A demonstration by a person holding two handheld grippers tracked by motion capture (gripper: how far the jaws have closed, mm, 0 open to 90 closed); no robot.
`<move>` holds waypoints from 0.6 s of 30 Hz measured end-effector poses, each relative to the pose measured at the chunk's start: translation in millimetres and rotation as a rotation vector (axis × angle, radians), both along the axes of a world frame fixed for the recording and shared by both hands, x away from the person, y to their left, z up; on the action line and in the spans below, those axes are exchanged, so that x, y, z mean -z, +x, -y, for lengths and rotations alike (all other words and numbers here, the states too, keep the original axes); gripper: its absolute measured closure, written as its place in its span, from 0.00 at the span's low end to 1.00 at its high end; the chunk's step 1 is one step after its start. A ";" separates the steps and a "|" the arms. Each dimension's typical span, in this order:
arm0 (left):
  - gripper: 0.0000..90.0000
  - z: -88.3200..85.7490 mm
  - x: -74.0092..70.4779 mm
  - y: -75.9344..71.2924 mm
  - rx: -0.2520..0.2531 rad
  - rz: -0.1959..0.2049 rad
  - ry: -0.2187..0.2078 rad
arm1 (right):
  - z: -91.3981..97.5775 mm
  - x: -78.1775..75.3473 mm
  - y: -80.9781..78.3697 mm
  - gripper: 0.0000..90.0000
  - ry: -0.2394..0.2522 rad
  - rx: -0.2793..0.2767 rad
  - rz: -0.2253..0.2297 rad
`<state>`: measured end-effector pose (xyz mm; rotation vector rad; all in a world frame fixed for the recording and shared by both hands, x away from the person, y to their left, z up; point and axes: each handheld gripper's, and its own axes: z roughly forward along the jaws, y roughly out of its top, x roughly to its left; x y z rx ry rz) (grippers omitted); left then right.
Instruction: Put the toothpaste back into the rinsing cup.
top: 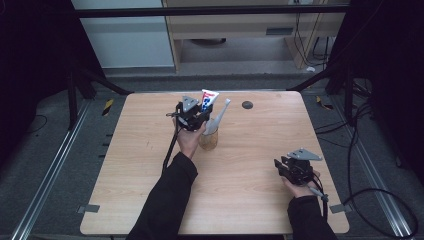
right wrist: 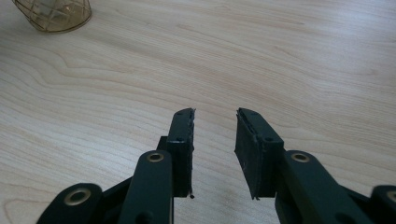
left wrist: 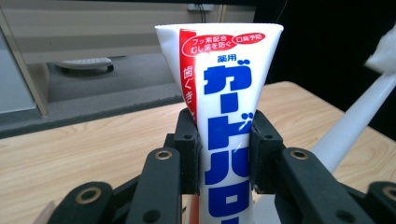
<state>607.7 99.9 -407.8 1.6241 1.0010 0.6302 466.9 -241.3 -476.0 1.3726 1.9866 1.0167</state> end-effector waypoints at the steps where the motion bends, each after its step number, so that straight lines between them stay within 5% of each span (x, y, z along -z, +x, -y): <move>1: 0.76 -1.7 -0.1 -0.7 0.008 -0.003 -0.005 | 0.0 0.0 0.0 0.74 0.000 0.000 0.000; 12: 0.74 -5.6 -3.5 -7.9 0.030 -0.010 0.035 | -0.3 -0.4 -0.4 0.74 0.000 0.003 0.002; 18: 0.73 -13.5 -2.6 -12.4 0.046 -0.024 0.021 | -0.5 -0.4 -0.3 0.74 -0.006 -0.001 0.005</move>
